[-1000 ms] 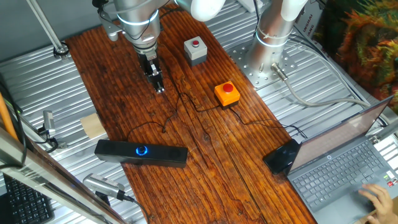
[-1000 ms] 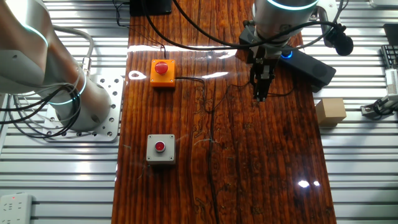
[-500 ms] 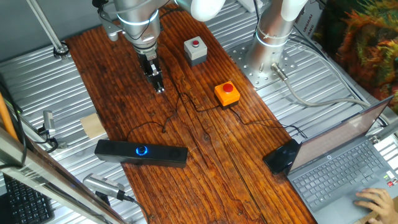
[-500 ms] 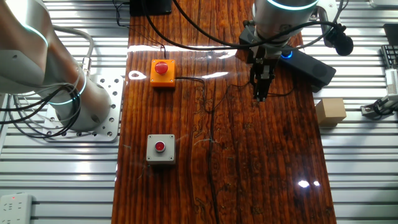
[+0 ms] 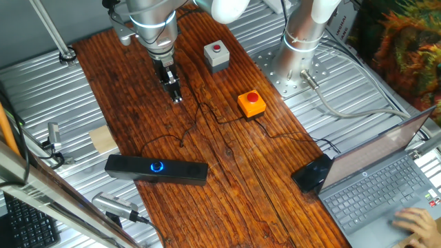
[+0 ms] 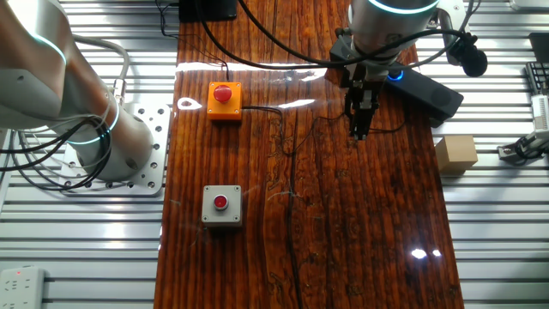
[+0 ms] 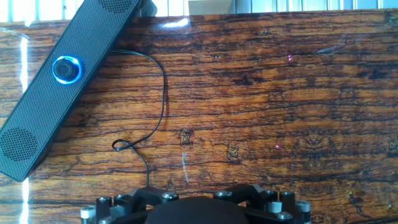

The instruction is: Turn the knob to decrease the volume of the speaker

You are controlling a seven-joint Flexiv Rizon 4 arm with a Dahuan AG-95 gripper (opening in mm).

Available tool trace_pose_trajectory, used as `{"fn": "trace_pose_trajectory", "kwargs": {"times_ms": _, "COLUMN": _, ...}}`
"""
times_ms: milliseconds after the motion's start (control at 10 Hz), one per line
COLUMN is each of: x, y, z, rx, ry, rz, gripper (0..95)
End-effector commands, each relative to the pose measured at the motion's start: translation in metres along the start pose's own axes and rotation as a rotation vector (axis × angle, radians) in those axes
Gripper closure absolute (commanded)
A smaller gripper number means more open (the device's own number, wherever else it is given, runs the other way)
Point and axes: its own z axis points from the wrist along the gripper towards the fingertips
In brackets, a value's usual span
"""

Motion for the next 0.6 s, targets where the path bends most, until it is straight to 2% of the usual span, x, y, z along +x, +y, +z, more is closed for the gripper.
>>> {"fn": "trace_pose_trajectory", "kwargs": {"times_ms": 100, "x": 0.0002, "y": 0.0, "z": 0.0, "rx": -0.002, "ry": -0.087, "rz": -0.174, "gripper": 95.0}}
{"fn": "trace_pose_trajectory", "kwargs": {"times_ms": 200, "x": 0.0004, "y": 0.0002, "z": -0.0008, "rx": -0.019, "ry": -0.082, "rz": -0.165, "gripper": 95.0}}
{"fn": "trace_pose_trajectory", "kwargs": {"times_ms": 600, "x": 0.0008, "y": 0.0006, "z": -0.0019, "rx": -0.01, "ry": -0.08, "rz": -0.165, "gripper": 95.0}}
